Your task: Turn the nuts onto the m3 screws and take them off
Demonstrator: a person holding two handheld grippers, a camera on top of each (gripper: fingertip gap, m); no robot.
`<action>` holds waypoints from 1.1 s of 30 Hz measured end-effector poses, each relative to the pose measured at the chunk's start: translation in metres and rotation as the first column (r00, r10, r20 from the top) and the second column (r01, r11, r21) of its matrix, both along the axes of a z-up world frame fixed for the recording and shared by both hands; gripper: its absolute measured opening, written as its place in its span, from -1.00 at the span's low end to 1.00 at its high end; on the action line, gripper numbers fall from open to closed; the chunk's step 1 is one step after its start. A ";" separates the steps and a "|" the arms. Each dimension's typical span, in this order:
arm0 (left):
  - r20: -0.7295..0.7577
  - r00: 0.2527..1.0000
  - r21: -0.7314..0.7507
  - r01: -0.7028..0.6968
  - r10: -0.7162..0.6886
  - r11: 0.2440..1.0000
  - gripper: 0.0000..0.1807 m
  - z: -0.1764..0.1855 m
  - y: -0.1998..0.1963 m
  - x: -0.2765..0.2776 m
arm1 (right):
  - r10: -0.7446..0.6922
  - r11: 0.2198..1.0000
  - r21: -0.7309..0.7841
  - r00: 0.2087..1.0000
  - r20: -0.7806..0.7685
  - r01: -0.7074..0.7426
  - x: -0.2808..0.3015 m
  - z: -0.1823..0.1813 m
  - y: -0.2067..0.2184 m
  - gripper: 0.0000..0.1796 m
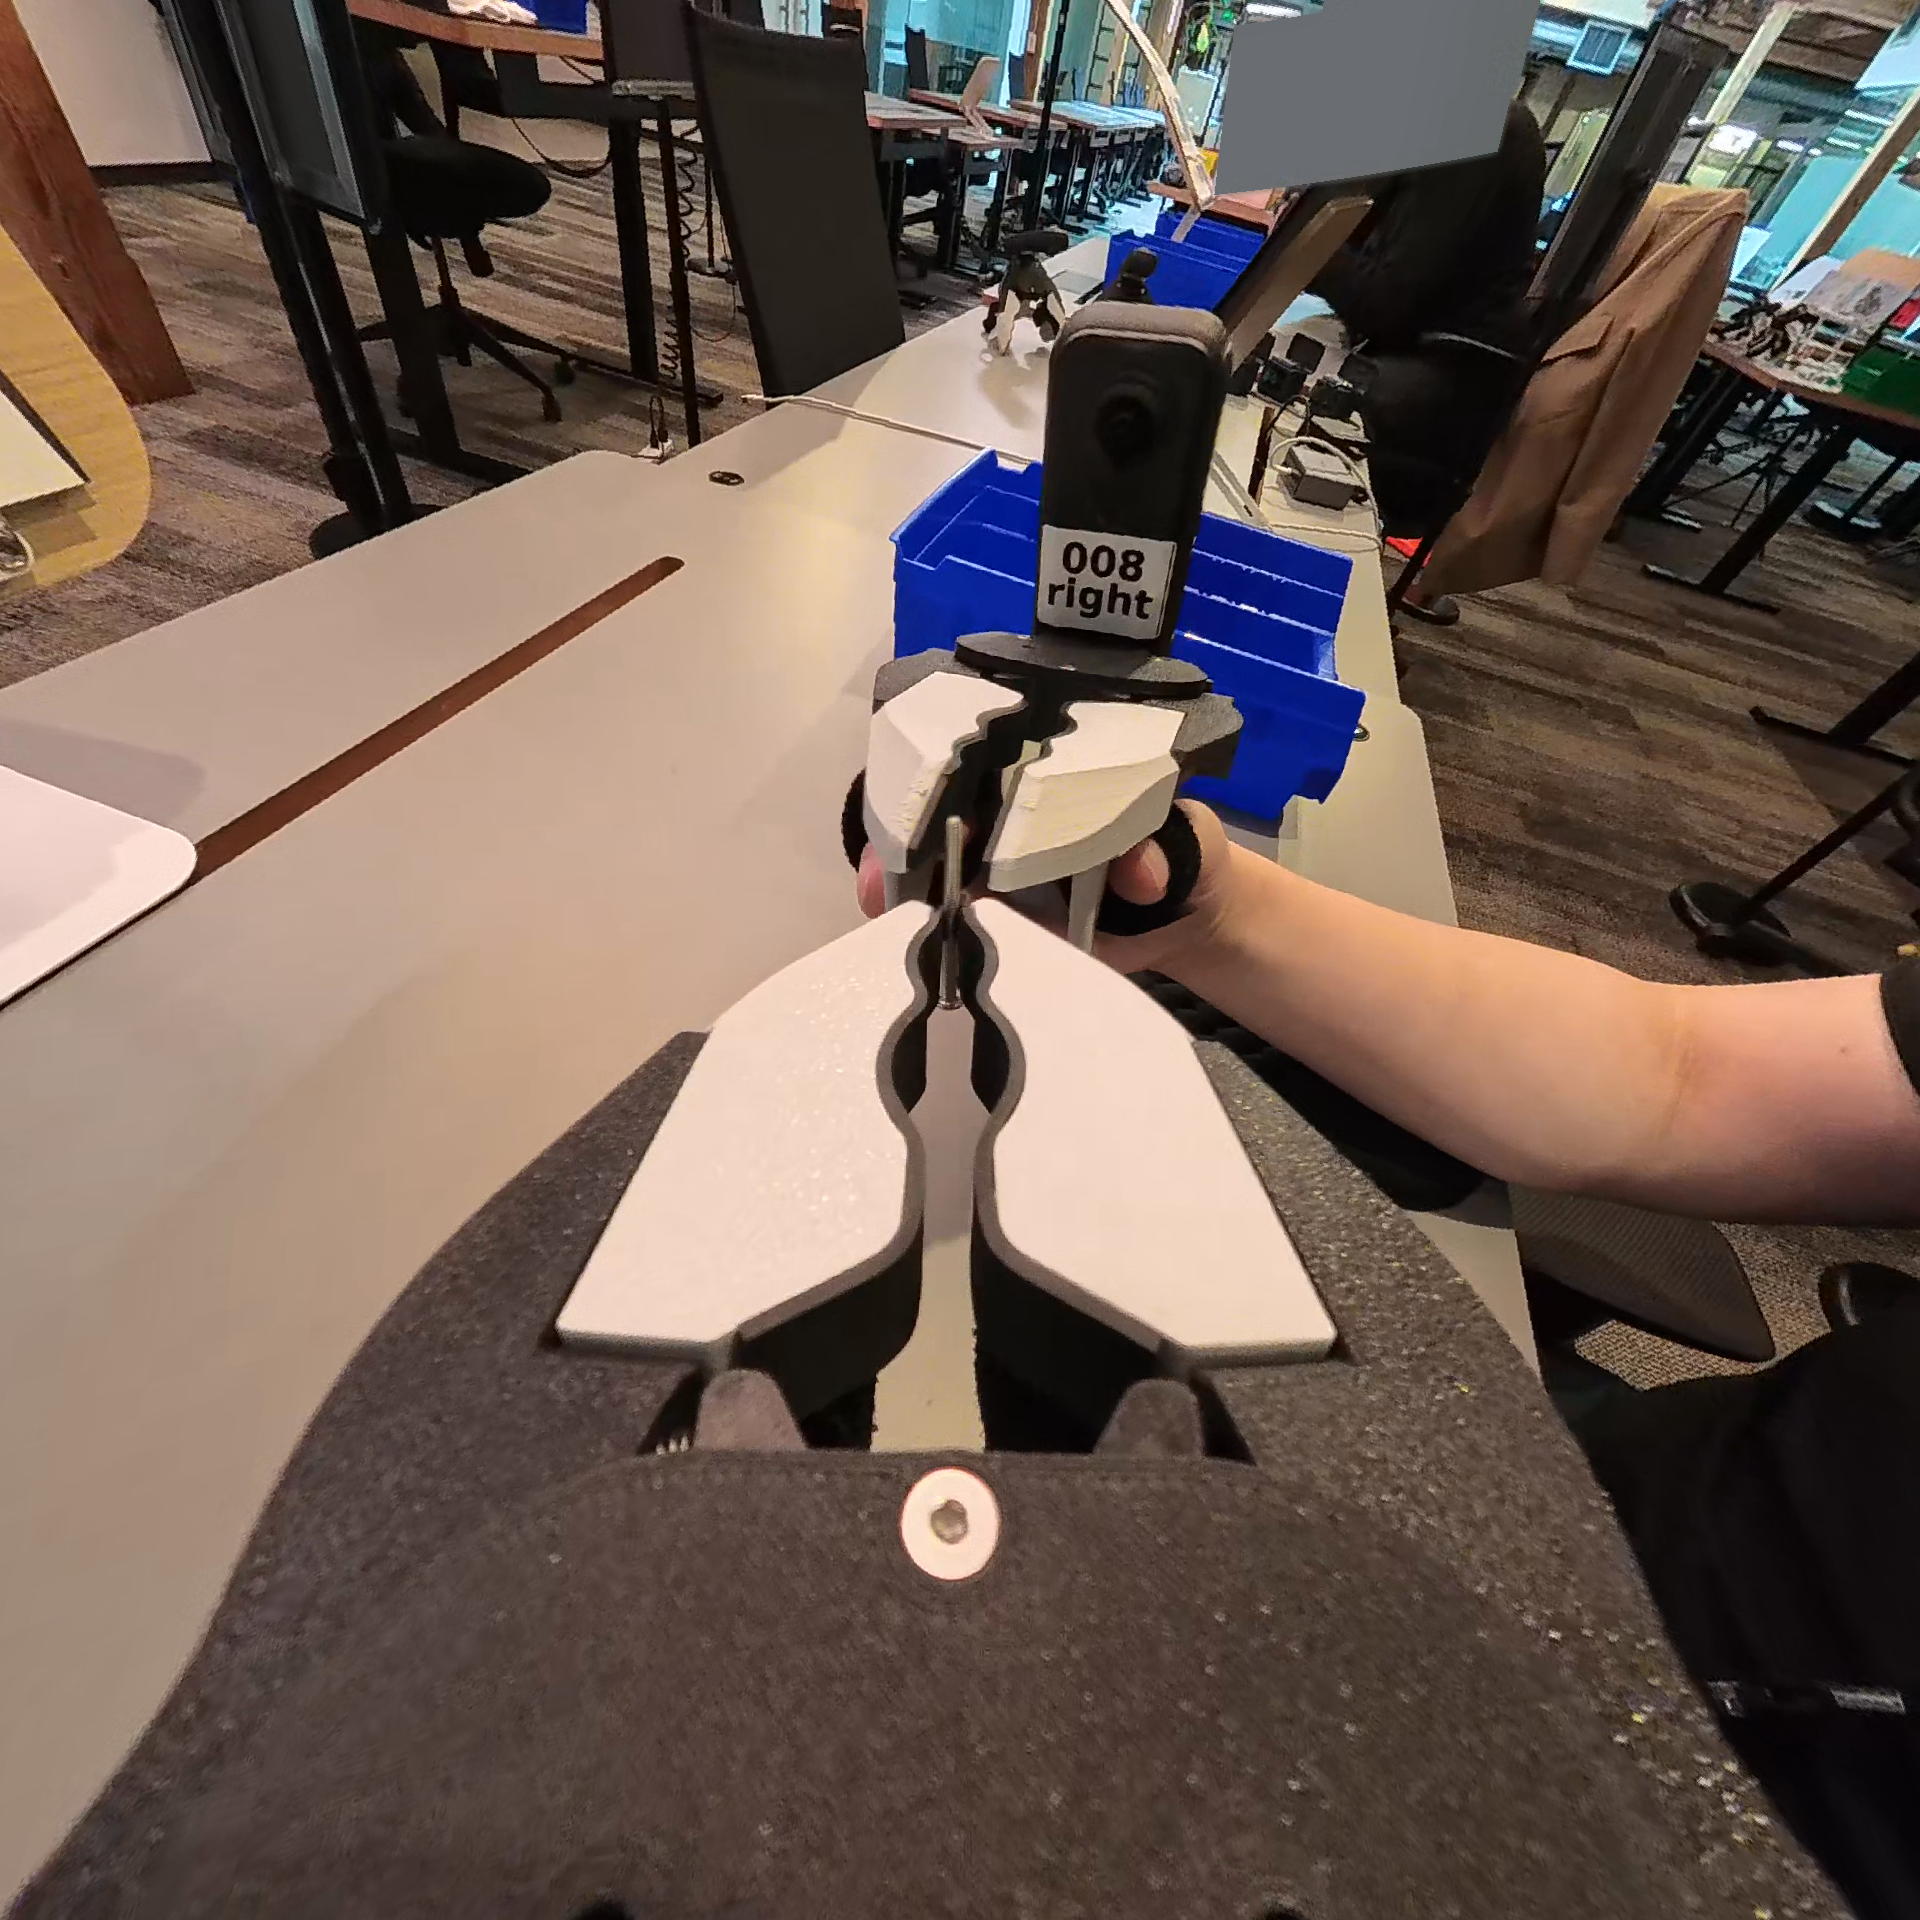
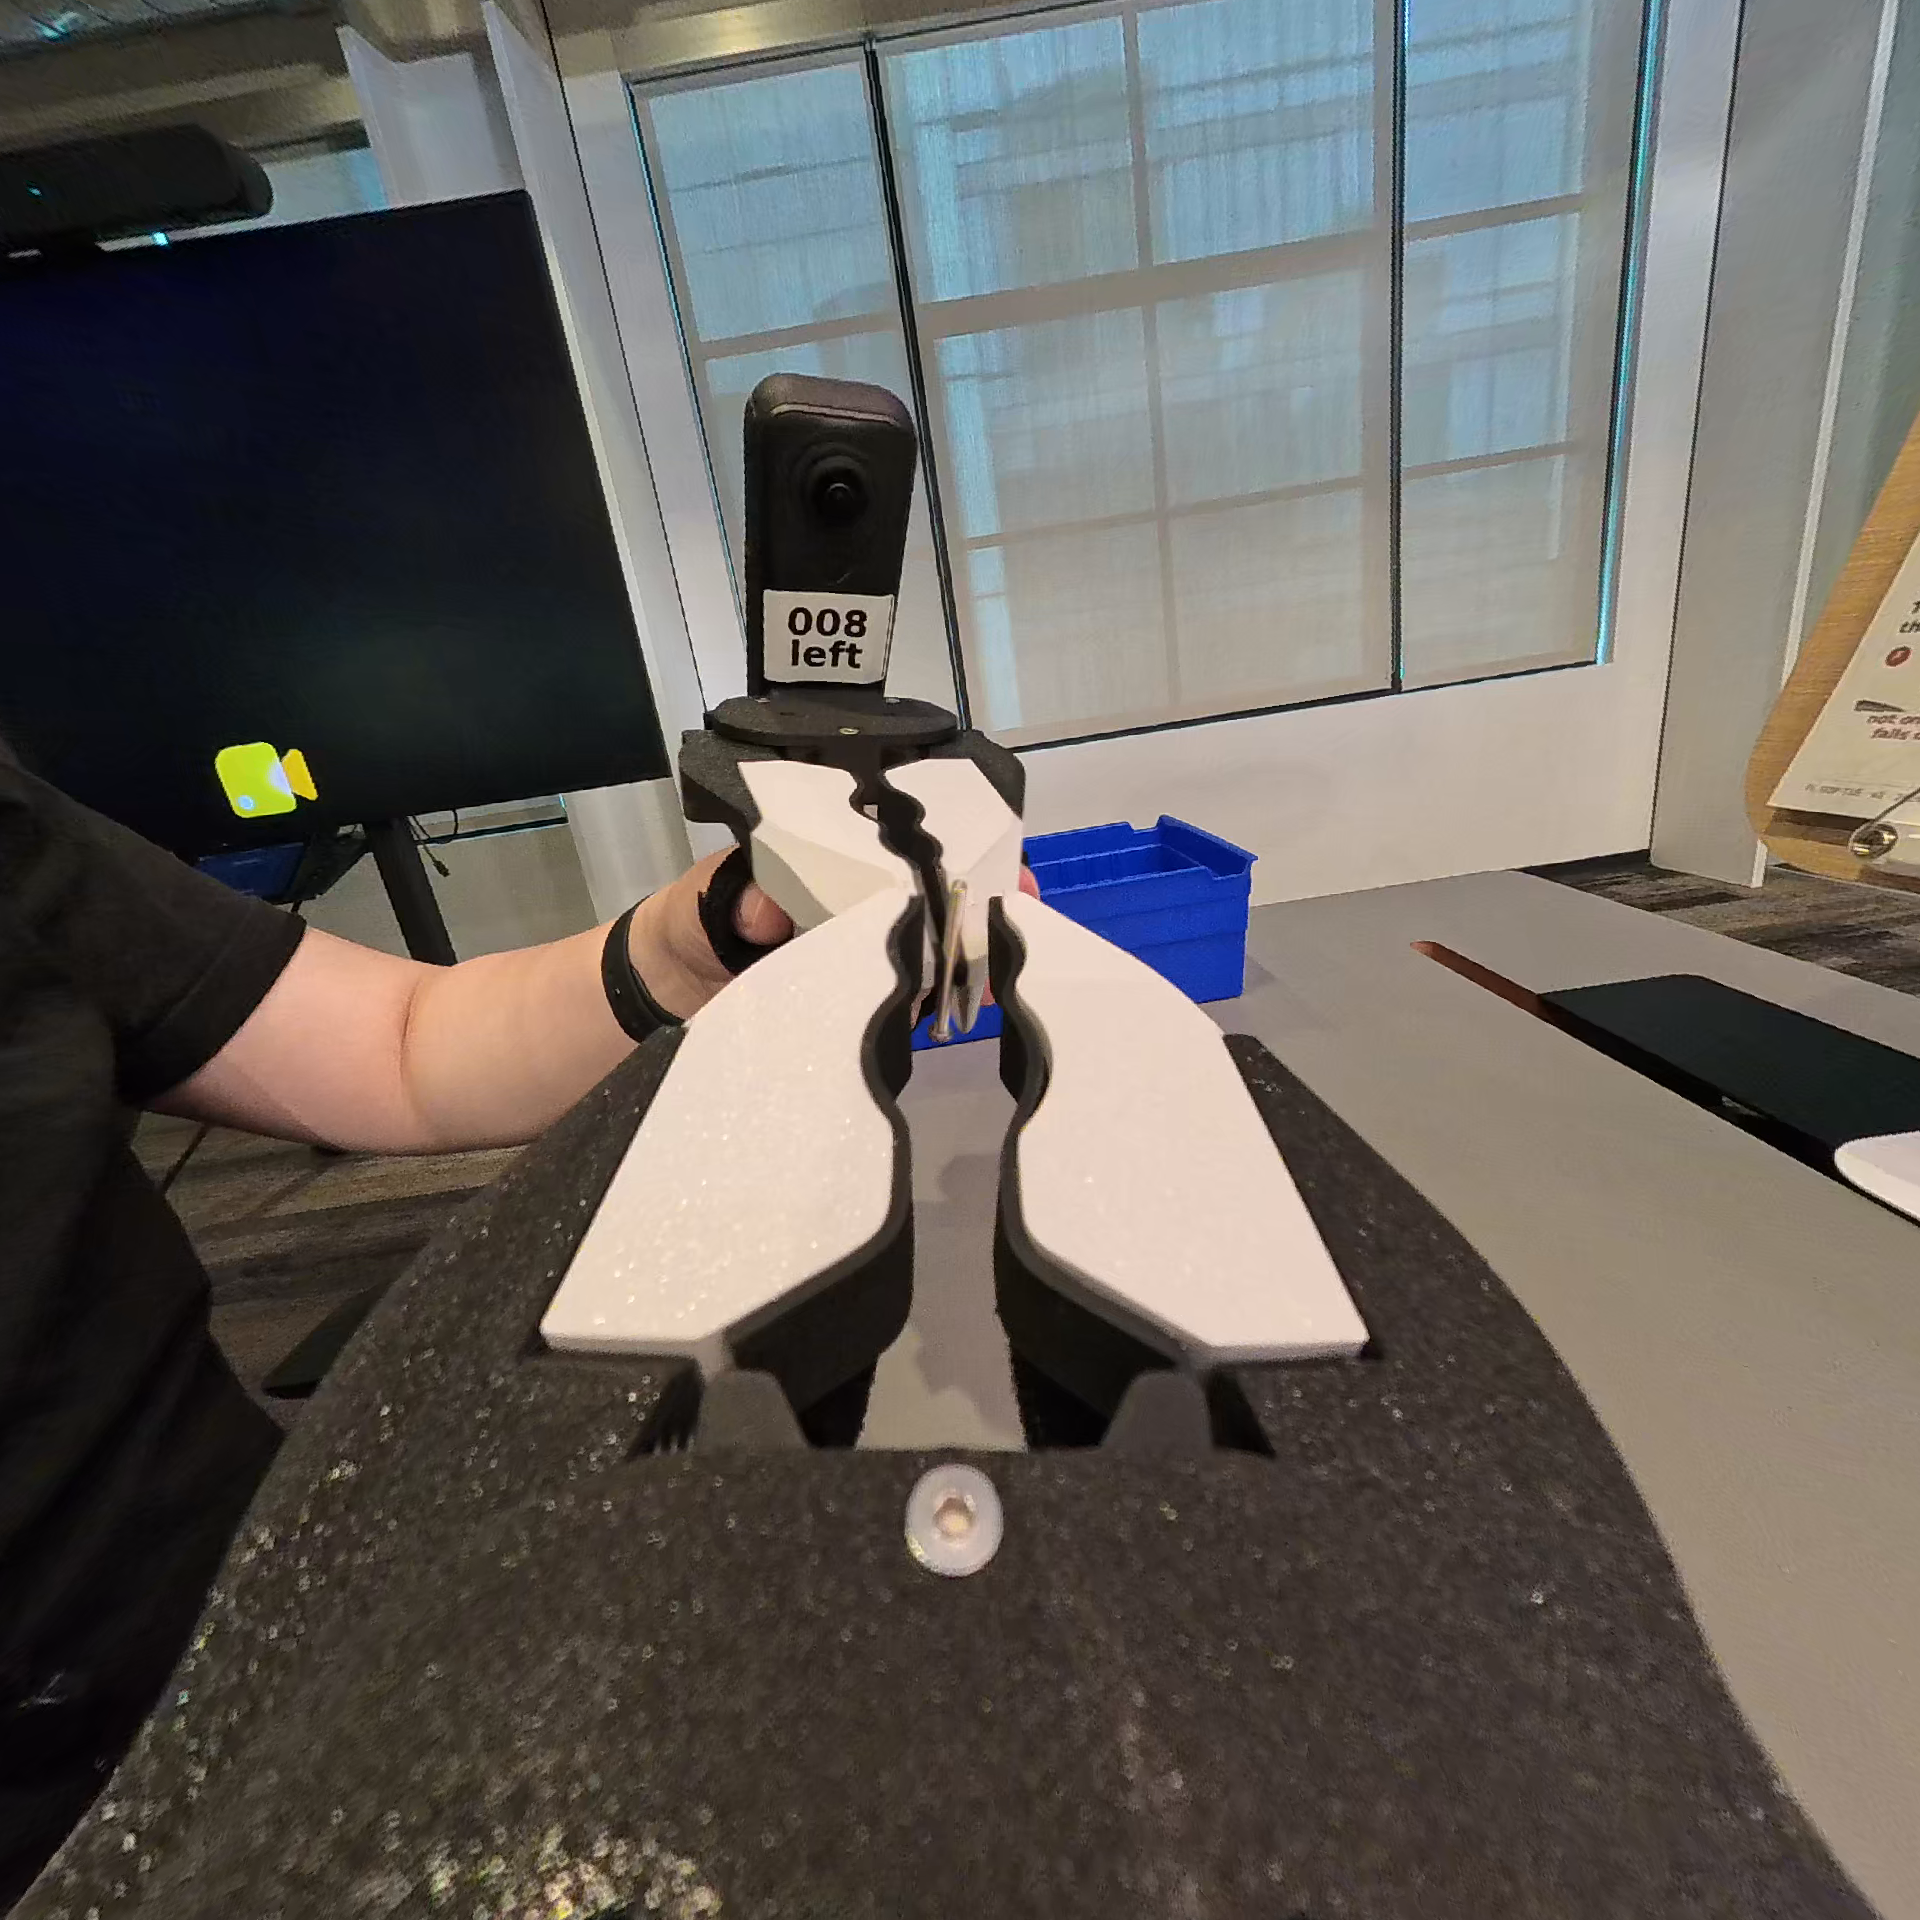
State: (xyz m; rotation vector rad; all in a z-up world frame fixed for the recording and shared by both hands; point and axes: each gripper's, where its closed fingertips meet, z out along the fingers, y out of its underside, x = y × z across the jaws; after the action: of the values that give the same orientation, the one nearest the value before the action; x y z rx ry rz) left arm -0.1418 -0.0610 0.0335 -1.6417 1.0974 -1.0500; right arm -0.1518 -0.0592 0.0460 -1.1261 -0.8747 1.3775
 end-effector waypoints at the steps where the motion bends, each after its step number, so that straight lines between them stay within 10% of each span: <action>1: 0.000 1.000 0.002 -0.001 0.001 1.000 -0.97 0.000 0.000 0.000 | 0.002 1.000 0.000 1.000 -0.004 -0.002 0.000 0.000 0.000 -0.91; 33: 0.029 0.993 -0.162 0.116 -0.113 0.980 -0.93 -0.009 0.002 0.011 | 0.039 0.994 -0.102 0.999 -0.025 -0.042 0.010 -0.001 0.006 -0.97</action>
State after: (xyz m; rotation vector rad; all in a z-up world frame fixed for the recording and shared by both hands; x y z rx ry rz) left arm -0.1303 -0.0587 0.0248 -1.7084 1.1291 -1.2570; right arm -0.1416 -0.0527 0.0454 -1.1741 -0.8224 1.4799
